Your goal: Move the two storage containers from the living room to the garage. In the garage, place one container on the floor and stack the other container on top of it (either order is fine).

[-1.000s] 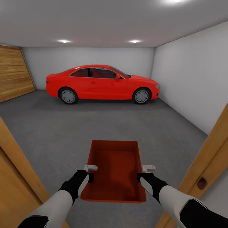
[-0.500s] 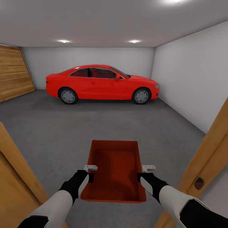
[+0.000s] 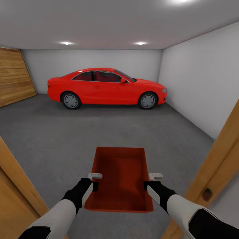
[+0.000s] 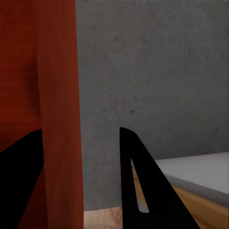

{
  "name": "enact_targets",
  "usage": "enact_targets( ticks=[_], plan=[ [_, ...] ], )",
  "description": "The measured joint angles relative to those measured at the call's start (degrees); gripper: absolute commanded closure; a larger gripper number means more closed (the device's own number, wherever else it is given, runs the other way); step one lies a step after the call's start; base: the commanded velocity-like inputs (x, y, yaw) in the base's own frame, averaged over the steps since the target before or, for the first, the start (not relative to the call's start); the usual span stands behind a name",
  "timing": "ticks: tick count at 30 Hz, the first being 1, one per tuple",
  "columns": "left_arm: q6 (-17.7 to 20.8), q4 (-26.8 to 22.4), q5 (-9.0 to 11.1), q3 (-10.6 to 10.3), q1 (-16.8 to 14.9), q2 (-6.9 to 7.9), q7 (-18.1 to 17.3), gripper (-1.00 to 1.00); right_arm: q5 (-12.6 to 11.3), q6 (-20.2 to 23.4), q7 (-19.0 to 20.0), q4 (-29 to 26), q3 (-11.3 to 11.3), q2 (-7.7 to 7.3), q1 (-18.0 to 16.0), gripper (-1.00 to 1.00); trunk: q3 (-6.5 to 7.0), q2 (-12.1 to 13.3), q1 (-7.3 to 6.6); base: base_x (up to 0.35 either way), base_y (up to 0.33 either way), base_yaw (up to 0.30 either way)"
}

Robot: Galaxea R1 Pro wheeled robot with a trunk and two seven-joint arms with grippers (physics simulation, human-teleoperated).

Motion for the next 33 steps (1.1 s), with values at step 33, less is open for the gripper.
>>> enact_targets(
  ticks=[33],
  plan=[
    [-0.1, 0.2, 0.0, 0.1, 0.0, -0.02, 0.0, 1.00, -0.1, 0.1, 0.0, 0.0, 0.2, -0.03, 0.0, 1.00, 0.00, 0.0, -0.03, 0.192, 0.004, 0.000]
  ],
)
